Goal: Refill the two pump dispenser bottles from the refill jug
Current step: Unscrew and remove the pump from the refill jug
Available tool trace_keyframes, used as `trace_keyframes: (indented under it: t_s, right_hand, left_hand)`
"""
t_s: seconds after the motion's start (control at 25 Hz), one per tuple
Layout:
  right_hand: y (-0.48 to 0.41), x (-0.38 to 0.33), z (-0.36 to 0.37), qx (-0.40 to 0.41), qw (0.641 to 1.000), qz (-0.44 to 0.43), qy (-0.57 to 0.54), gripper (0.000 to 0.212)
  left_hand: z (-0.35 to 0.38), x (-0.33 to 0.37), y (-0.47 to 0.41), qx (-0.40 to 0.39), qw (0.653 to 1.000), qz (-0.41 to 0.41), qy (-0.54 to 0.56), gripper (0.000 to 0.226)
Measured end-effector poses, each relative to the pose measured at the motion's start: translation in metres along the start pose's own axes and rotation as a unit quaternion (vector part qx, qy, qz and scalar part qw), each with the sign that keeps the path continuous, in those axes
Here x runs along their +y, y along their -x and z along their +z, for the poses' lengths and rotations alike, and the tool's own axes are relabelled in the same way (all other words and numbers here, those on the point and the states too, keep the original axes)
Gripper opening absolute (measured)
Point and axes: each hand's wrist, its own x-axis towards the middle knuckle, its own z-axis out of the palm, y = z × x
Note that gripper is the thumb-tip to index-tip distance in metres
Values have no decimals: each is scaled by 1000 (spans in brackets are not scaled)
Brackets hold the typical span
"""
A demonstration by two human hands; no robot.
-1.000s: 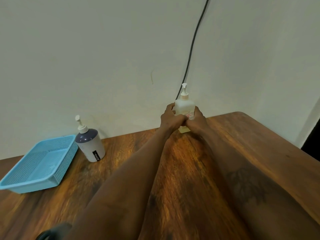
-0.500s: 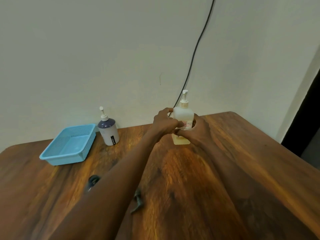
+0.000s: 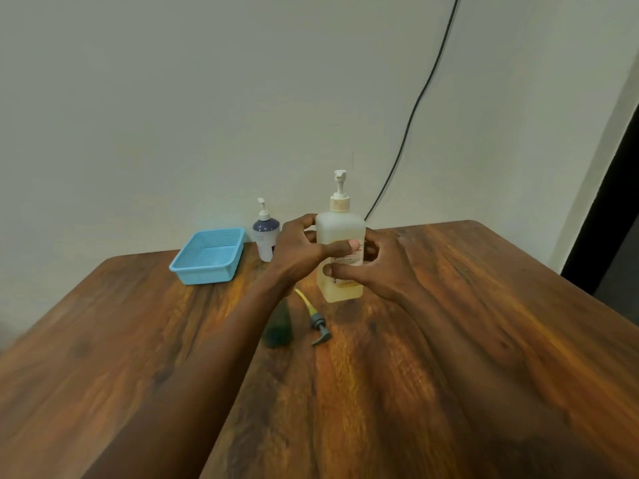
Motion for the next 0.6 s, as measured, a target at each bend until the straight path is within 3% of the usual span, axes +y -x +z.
trace_keyframes:
  t_s: [0.16,0.32,0.4,0.52,0.6]
  right_hand:
    - [7,-22,-4,-61,993,-14,-100,57]
    - [5,-43,-3,-29,989,-38,-142,50]
    - [3,-53,4,11,994,-37,-102,42]
    - [0,-62,13,82,994,-63,35,48]
    - [-2,-66,14,93,992,-64,56,47]
  left_hand:
    - [-25,-2,27,45,999,12,-7,92]
    - [-34,-6,42,35,999,17,-21,92]
    - [-33,-6,49,29,999,17,-39,86]
    - [-29,-10,54,31,997,14,-72,82]
    - [-28,-13,57,26,997,12,-70,81]
